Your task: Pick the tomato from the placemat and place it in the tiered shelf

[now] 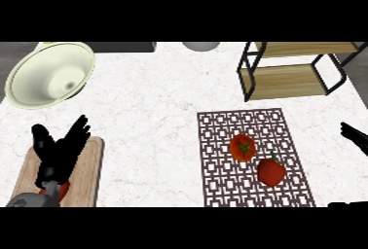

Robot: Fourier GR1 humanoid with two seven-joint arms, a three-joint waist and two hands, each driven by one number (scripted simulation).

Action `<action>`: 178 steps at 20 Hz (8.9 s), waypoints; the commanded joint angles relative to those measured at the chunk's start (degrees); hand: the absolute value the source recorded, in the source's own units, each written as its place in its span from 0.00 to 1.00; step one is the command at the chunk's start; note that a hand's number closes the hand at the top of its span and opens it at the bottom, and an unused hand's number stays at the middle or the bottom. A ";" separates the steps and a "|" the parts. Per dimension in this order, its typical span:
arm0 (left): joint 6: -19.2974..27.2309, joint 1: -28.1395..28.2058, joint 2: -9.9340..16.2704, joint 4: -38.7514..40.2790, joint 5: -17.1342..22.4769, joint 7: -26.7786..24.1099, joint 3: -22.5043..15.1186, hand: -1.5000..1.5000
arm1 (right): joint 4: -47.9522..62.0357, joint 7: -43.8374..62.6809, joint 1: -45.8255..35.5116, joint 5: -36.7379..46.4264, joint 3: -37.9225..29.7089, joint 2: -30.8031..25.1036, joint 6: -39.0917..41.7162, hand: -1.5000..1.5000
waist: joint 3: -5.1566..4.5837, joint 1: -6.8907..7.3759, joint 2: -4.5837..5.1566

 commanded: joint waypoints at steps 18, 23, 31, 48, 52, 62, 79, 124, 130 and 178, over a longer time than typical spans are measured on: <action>-3.61 -1.26 -2.53 0.41 -1.58 3.00 2.50 0.50 | -18.74 60.90 -17.55 27.50 17.44 9.25 -8.47 0.00 | -0.03 1.21 0.37; -1.75 -0.86 -3.94 0.74 -4.81 3.36 2.72 0.50 | -18.02 63.31 -15.09 38.32 25.29 15.62 -9.60 0.00 | -0.01 0.92 0.30; -3.16 3.59 -5.80 -4.48 -6.75 4.36 3.61 0.50 | -13.44 64.00 -12.91 47.77 24.77 21.21 -10.49 0.00 | 0.01 0.86 0.25; -10.58 3.32 -6.66 -2.53 -9.08 4.29 10.74 0.50 | 1.94 58.73 -15.38 59.30 19.76 31.38 -12.32 0.00 | 0.01 0.94 0.30; -8.39 3.05 -10.57 -3.53 -11.63 5.56 9.09 0.50 | 9.20 55.54 -21.31 58.71 15.09 33.24 -11.62 0.00 | 0.01 0.99 0.34; -11.29 2.32 -10.40 -0.60 -13.85 3.83 12.65 0.50 | 20.12 45.41 -24.67 59.77 10.64 37.27 -17.22 0.00 | 0.01 1.04 0.40; -12.79 4.50 -11.14 -5.61 -13.80 7.02 14.90 0.50 | 16.71 34.59 -21.22 58.38 14.78 33.73 -2.29 1.00 | 0.00 0.87 0.25; -14.43 1.23 -13.62 -0.17 -16.13 3.98 15.14 0.50 | 17.77 51.12 -70.63 30.30 -20.45 1.34 23.40 1.00 | -0.06 1.89 0.65; -11.32 0.66 -14.36 -3.65 -18.40 7.77 13.77 0.50 | 30.94 39.11 -73.69 33.47 -17.37 -1.37 24.28 1.00 | 0.00 2.26 0.69; -14.12 -0.87 -14.94 0.21 -18.04 5.87 15.25 0.50 | 76.51 23.92 -94.22 28.82 -34.50 -1.13 4.51 0.00 | 0.02 2.58 0.90</action>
